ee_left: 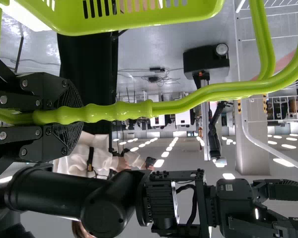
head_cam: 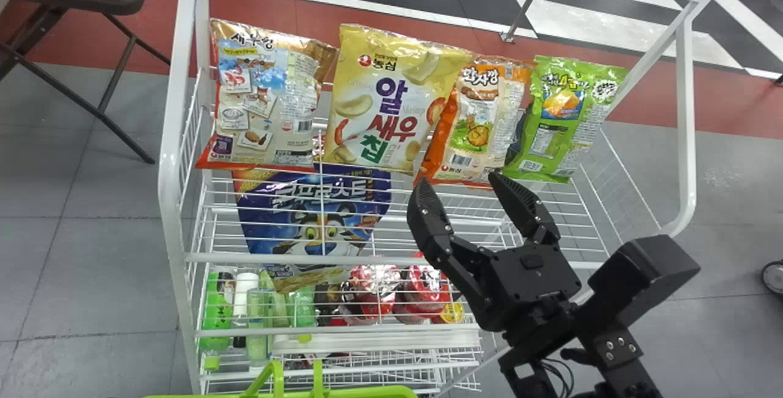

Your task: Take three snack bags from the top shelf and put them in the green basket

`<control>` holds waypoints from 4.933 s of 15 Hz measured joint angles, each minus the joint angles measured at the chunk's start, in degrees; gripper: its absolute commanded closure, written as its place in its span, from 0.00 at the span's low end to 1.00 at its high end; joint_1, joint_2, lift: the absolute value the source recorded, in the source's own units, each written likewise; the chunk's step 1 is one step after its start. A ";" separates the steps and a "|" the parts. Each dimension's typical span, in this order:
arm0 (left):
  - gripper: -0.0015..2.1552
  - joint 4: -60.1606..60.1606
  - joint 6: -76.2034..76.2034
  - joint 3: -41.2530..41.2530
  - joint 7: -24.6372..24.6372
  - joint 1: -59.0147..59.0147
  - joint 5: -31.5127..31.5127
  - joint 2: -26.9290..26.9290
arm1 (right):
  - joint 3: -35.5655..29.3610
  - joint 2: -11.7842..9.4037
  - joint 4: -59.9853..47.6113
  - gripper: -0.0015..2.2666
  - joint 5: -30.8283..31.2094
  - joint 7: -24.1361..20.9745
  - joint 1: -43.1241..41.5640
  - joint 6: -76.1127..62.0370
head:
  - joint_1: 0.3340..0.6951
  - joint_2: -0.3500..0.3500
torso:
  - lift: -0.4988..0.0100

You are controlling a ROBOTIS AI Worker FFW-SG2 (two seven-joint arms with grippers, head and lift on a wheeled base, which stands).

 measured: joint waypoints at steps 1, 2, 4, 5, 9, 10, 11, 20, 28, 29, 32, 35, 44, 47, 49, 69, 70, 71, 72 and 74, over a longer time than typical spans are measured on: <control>0.49 0.05 0.00 0.00 0.01 0.09 0.04 0.00 | 0.03 -0.02 -0.03 0.06 0.00 0.00 -0.01 -0.01 | 1.00 0.00 | 0.92; 0.49 0.09 0.00 0.02 0.01 0.14 0.09 0.00 | 0.04 -0.02 -0.04 0.06 0.01 0.00 -0.04 -0.01 | 1.00 0.00 | 0.92; 0.49 0.13 0.00 0.11 0.01 0.17 0.15 -0.01 | 0.14 0.01 -0.04 0.06 0.16 0.00 -0.23 0.16 | 1.00 0.00 | 0.92; 0.49 0.14 0.00 0.16 0.01 0.17 0.15 -0.02 | 0.23 0.02 -0.03 0.06 0.30 0.00 -0.37 0.38 | 1.00 0.00 | 0.92; 0.49 0.14 0.00 0.18 0.04 0.18 0.15 -0.02 | 0.30 -0.04 0.02 0.06 0.71 0.09 -0.80 0.81 | 1.00 0.00 | 0.92; 0.49 0.14 0.00 0.18 0.03 0.18 0.15 -0.02 | 0.30 -0.05 0.07 0.06 0.85 0.09 -0.95 0.83 | 1.00 0.00 | 0.92; 0.49 0.14 0.00 0.21 0.04 0.18 0.15 -0.02 | 0.30 -0.05 0.17 0.06 0.92 0.09 -1.12 0.87 | 1.00 0.00 | 0.92; 0.49 0.14 0.00 0.43 0.47 -0.09 0.09 0.05 | 1.44 0.04 3.86 0.06 0.97 0.09 -5.01 1.02 | 1.00 0.00 | 0.92; 0.49 0.14 0.00 0.43 0.51 -0.21 0.04 0.04 | 3.95 0.02 9.95 0.06 0.97 0.32 -11.66 1.90 | 1.00 0.00 | 0.92; 0.49 0.18 0.00 0.40 0.54 -0.27 0.03 0.01 | 4.99 -0.04 11.66 0.06 1.00 0.36 -13.77 2.04 | 1.00 0.00 | 0.92; 0.49 0.71 0.00 0.29 0.34 -0.43 0.04 -0.02 | 9.77 -0.17 17.95 0.06 1.61 0.36 -22.06 3.70 | 1.00 0.00 | 0.92; 0.49 1.31 0.00 0.53 -0.26 -0.45 0.15 0.06 | 14.31 0.11 24.58 0.06 2.71 -0.31 -29.95 5.13 | 1.00 0.13 | 0.92; 0.49 3.28 0.00 2.80 -3.33 -2.61 0.70 0.07 | 19.75 1.83 42.39 0.18 7.36 -7.27 -45.33 7.98 | 1.00 0.29 | 0.92; 0.49 3.37 0.00 3.12 -3.30 -2.77 0.84 0.07 | 19.86 1.41 43.02 0.76 7.94 -3.94 -46.11 10.66 | 1.00 0.32 | 0.92; 0.49 3.44 0.00 2.67 -2.98 -3.16 0.80 0.07 | 18.91 1.16 41.77 0.84 7.24 -0.04 -45.41 13.78 | 1.00 0.33 | 0.92; 0.49 3.79 0.00 -0.14 -1.86 -2.96 0.57 0.06 | -2.15 -4.85 -6.16 0.90 -2.52 16.98 -12.12 35.18 | 1.00 0.00 | 0.92; 0.49 3.71 0.00 0.02 -1.26 -2.20 0.59 0.01 | -5.17 -5.21 -7.89 0.90 -4.40 18.85 -10.93 38.45 | 1.00 0.00 | 0.92; 0.49 3.70 0.00 -0.02 -0.65 -1.89 0.58 -0.13 | -8.06 -4.82 -9.35 0.90 -5.33 20.93 -9.40 40.27 | 1.00 0.00 | 0.92; 0.49 3.72 0.00 -0.14 -0.04 -1.93 0.46 -0.35 | -11.75 -3.21 -11.06 0.90 -5.86 24.17 -7.20 41.22 | 1.00 0.00 | 0.92; 0.49 4.08 0.00 -0.31 0.96 -2.62 0.34 -0.57 | -19.84 0.59 -13.90 0.90 -7.59 30.24 -2.81 42.77 | 1.00 0.00 | 0.92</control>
